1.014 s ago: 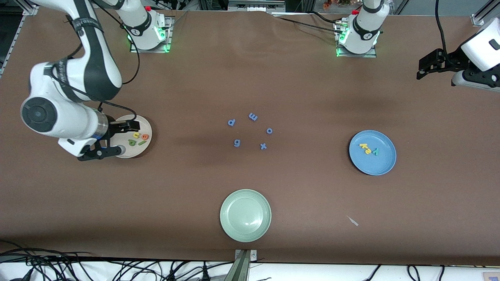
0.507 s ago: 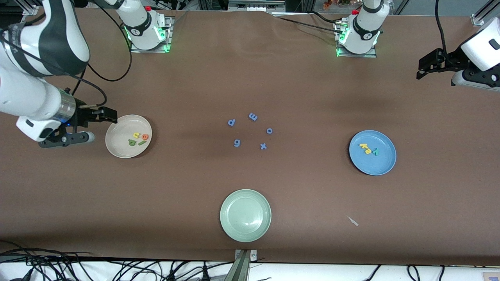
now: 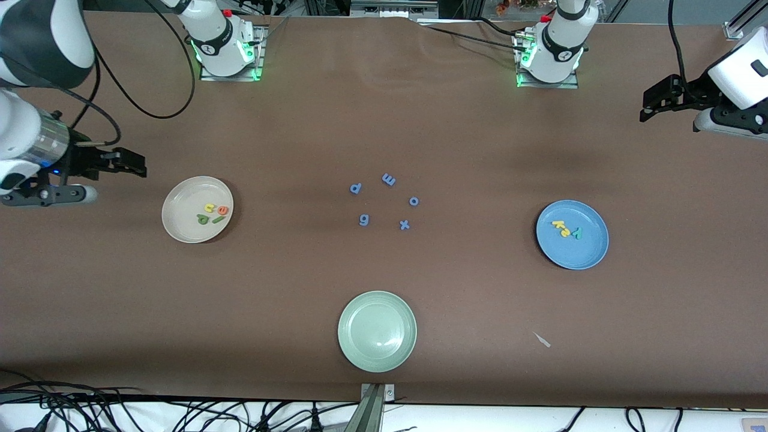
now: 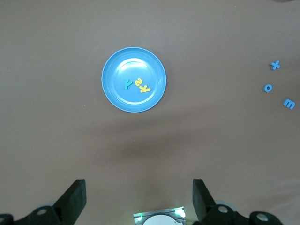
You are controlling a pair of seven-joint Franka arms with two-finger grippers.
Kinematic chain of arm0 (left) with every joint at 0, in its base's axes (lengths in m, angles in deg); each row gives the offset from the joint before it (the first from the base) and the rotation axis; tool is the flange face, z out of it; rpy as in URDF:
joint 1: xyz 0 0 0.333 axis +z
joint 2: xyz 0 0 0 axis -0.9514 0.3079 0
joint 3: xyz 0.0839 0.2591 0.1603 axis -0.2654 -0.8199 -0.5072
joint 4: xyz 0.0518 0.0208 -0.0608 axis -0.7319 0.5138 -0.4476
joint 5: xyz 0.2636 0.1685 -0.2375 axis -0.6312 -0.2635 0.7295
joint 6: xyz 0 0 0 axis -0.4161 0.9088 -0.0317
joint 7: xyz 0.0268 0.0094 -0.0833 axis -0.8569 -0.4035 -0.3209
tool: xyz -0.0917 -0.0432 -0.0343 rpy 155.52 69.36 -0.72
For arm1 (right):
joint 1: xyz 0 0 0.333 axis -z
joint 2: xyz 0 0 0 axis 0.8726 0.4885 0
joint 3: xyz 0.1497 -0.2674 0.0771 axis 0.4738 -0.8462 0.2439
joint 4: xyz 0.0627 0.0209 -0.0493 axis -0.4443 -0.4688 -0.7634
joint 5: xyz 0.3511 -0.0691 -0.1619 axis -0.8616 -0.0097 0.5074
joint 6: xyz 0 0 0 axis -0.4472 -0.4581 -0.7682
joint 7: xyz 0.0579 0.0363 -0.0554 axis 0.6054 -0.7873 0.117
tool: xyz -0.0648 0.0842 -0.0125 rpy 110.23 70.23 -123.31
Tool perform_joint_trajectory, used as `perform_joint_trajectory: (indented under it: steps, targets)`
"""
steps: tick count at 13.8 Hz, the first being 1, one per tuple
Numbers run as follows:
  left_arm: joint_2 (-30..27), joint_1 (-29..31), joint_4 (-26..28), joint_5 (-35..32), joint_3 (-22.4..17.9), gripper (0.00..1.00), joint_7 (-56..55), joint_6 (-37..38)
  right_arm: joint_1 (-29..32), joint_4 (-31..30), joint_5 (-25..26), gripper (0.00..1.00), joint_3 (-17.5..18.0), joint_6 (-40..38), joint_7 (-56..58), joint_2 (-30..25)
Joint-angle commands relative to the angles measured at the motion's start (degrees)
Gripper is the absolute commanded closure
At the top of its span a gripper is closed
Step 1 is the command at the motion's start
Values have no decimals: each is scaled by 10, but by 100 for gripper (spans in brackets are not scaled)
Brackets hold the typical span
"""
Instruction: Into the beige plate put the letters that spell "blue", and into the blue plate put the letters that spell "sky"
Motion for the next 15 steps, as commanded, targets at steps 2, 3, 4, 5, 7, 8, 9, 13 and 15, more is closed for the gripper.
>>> perform_joint_trajectory:
  steps: [2, 3, 4, 5, 7, 8, 9, 13, 15]
  targets:
    - [7, 0, -18, -9, 3, 0, -25, 13, 2, 35, 1, 0, -16, -55, -3, -7]
    - [7, 0, -18, -9, 3, 0, -25, 13, 2, 35, 0, 0, -17, -54, -5, -9]
    - [7, 0, -18, -9, 3, 0, -25, 13, 8, 34, -4, 0, -17, -46, -6, -13]
    - [7, 0, -18, -9, 3, 0, -25, 13, 15, 34, -9, 0, -17, -45, -9, -14]
    - [7, 0, -17, -9, 3, 0, -25, 14, 18, 33, -10, 0, -17, -40, -8, -12]
    - [7, 0, -17, -9, 3, 0, -25, 14, 23, 33, -11, 0, -17, -42, -7, -10]
    - [7, 0, -17, -9, 3, 0, -25, 14, 23, 33, -11, 0, -17, -48, -7, -9]
    - [7, 0, -17, -9, 3, 0, -25, 14, 15, 40, -4, 0, -18, -60, -2, -4]
    - [7, 0, -17, -9, 3, 0, -25, 14, 15, 29, 0, 0, -17, -59, -6, -16]
